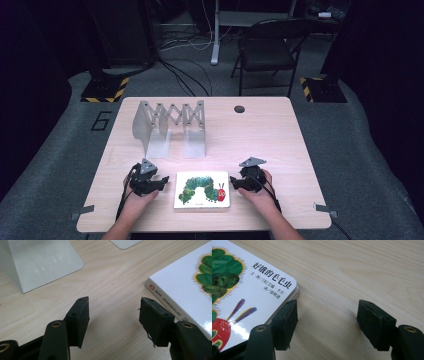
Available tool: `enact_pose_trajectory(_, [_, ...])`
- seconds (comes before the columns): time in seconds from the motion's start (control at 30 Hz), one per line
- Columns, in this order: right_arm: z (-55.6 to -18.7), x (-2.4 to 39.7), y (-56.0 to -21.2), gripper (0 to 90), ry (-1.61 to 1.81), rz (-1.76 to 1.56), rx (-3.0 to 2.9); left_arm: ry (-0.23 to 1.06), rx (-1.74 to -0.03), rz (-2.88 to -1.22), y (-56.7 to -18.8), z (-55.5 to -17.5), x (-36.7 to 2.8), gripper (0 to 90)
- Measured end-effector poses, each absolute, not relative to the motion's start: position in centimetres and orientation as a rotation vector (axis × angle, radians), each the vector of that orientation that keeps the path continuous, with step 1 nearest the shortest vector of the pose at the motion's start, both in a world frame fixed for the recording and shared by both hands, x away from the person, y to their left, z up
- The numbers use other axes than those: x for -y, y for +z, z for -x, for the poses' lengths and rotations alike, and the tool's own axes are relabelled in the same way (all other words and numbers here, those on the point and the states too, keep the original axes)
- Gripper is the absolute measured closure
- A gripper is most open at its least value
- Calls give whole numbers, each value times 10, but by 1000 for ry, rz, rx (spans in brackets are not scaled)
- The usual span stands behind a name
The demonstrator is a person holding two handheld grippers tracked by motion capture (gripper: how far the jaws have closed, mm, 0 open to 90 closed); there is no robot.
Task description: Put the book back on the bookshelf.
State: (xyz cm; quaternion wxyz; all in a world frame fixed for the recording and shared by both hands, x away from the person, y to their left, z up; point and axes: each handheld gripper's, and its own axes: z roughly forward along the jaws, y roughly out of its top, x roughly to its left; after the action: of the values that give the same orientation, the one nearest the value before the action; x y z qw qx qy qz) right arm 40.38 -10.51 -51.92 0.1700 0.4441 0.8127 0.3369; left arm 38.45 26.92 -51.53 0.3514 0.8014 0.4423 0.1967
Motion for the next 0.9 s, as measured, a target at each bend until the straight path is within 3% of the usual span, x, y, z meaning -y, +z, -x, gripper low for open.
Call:
enact_pose_trajectory(0.3, [-405,108,-515,351,960,-1306,-2322,439,-1131,-2076,-509,-380,-268,465])
enact_pose_trajectory(0.9, [-402,105,-510,378,950,-1299,-2344,339,-1087,-2129,-504,-369,-261,440])
